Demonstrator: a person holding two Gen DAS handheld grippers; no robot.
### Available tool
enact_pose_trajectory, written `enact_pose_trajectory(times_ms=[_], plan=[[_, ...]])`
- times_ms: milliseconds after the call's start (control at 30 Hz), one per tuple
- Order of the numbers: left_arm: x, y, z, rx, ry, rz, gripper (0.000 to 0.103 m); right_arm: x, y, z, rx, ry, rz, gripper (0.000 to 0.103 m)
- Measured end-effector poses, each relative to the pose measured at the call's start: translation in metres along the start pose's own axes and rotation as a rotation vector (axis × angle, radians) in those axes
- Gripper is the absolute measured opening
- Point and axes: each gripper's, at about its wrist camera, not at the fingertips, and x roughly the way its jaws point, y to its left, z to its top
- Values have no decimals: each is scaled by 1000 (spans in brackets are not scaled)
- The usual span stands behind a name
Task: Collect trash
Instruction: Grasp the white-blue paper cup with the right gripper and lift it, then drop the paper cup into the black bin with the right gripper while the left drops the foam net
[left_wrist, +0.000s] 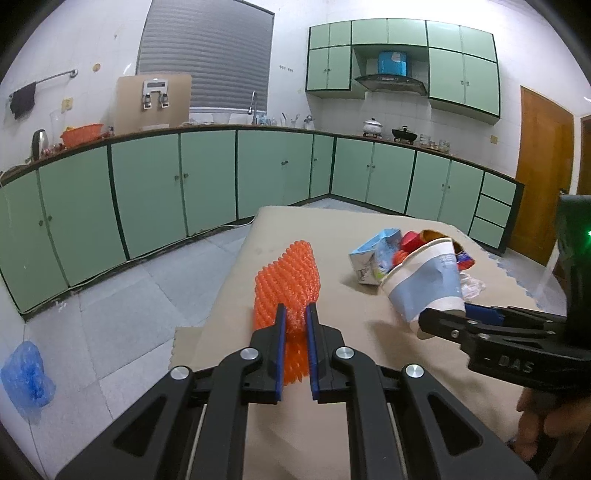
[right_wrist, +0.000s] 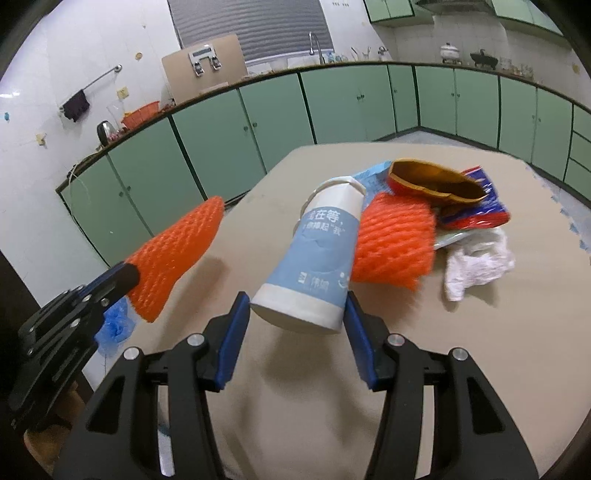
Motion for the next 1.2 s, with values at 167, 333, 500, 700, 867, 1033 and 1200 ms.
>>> enact_pose_trajectory(times_ms=[167, 333, 500, 700, 867, 1033, 1200], plan=[[-14, -34, 6, 30, -7, -32, 10, -45, -21, -4, -23, -36, -13, 50], [-28, -83, 8, 68, -16, -112, 10, -104, -70, -11, -18, -82, -70, 50], [-39, -139, 12, 113, -22, -207, 10, -154, -130, -25, 28, -98, -150, 50], [-38, -215, 16, 173, -11, -339, 10, -204, -205, -53, 113, -108, -256, 50], [-33, -298, 12, 254, 11, -481, 10, -232, -268, -84, 185, -83, -333, 50], [-15, -374, 0, 316, 69, -611, 10, -243, -329, -118, 289, -27, -384, 50], [5, -433, -17, 338, 133, -695, 10, -246, -372, -144, 357, 27, -413, 50]])
